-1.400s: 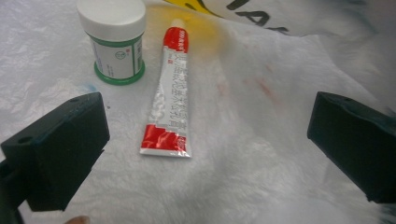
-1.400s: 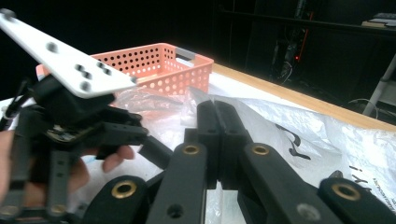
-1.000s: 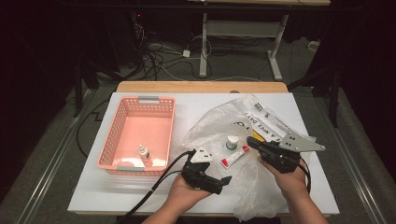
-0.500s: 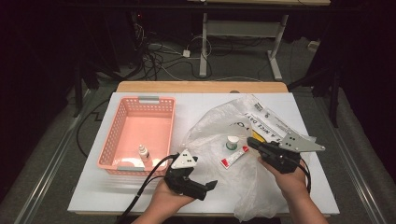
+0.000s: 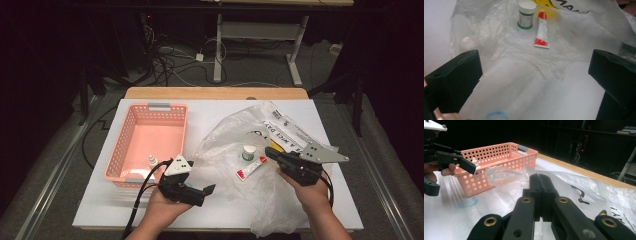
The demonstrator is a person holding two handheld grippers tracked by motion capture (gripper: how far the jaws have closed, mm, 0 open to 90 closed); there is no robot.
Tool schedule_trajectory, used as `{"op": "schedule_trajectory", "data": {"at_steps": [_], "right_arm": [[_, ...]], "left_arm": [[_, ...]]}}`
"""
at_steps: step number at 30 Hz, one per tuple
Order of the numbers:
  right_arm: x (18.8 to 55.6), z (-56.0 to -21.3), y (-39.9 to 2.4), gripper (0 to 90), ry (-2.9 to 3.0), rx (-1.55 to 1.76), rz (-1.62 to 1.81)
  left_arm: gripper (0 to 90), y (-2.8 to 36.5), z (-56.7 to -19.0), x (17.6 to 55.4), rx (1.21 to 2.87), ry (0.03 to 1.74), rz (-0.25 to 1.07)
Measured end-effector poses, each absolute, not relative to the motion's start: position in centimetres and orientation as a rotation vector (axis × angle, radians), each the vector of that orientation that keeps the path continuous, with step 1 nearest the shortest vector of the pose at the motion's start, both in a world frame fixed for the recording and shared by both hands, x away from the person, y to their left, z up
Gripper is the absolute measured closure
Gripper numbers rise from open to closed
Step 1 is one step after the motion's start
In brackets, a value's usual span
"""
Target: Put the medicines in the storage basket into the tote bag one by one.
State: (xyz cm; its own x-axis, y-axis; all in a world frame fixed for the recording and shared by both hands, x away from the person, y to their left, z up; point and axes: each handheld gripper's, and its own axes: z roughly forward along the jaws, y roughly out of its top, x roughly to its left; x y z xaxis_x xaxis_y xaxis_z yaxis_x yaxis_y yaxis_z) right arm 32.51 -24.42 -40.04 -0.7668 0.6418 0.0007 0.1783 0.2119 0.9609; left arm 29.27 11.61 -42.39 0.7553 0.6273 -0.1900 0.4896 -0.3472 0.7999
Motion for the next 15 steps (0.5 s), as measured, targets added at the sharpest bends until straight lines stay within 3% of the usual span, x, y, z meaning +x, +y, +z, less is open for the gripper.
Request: {"op": "schedule_trajectory", "data": {"at_steps": [15], "right_arm": [[32.5,-40.0,-24.6,90.0,2.092,0.76,1.573]], "left_arm": [[0.0,15.5,-41.9,30.2,1.987,0.935,0.248]]}}
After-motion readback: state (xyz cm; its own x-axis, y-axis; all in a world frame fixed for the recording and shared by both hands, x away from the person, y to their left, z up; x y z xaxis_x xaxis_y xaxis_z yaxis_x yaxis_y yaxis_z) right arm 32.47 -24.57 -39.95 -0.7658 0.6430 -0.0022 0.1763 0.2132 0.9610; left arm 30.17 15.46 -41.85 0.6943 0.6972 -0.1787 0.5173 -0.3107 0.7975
